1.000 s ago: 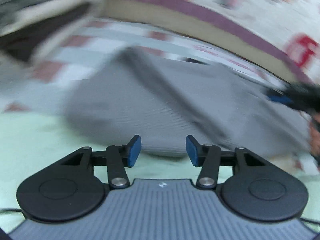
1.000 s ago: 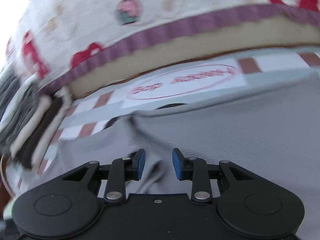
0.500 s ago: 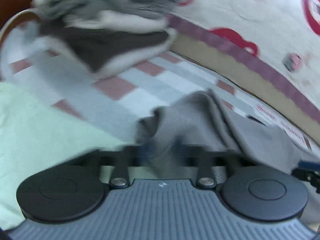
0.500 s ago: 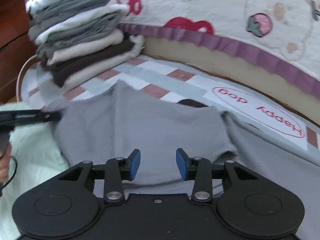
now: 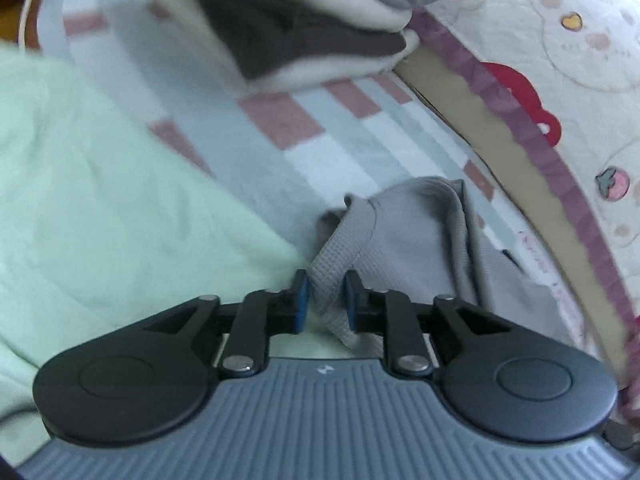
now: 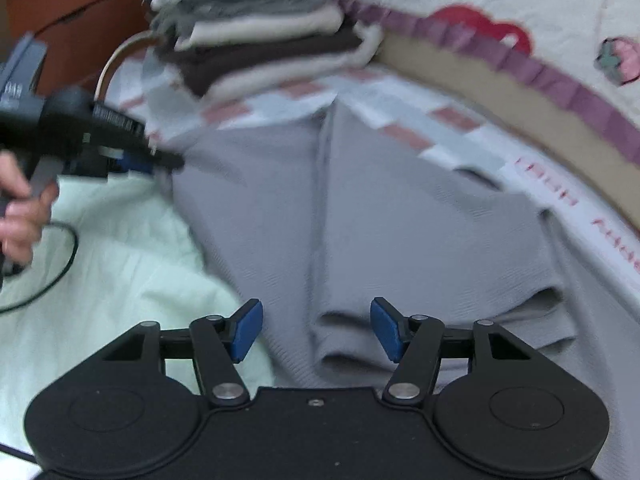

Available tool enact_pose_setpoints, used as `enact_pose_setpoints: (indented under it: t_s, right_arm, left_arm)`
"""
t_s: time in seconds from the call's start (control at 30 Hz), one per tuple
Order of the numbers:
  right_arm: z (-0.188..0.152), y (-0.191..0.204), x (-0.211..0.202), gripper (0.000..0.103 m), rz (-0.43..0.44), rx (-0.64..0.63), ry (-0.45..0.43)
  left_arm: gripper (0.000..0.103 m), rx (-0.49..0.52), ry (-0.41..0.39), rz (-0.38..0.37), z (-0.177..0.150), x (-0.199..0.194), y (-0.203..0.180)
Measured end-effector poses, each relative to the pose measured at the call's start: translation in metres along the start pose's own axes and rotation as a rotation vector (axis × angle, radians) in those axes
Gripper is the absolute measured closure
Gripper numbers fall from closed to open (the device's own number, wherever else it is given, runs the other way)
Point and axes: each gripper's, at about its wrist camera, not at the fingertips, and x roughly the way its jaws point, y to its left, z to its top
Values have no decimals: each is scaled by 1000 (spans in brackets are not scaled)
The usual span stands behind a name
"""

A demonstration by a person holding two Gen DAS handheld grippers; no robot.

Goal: Fold clothes

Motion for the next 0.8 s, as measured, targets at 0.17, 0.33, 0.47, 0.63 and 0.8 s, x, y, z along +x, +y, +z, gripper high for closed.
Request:
enact_pose_setpoints:
  t_s: [0.17, 0.33, 0.47, 0.63, 0.8]
  right_arm:
    - [-24, -38, -39, 38, 34, 353, -27]
    - [-118, -110, -154, 37, -176, 896, -247]
    - [-199, -152, -200, 37, -390, 1217, -310]
    - [-232, -181, -211, 36, -528, 1249, -309]
    - [-181, -235, -171, 37, -583, 846, -79]
  left_arm:
    - [70, 280, -172, 63, -8, -35, -50]
    - [56, 546, -208, -98, -29, -51, -114]
    - [52, 703, -43, -299, -53, -30, -169]
    - [49, 882, 75, -438, -91, -8, -225]
    - [49, 842, 194, -531, -104, 25, -250]
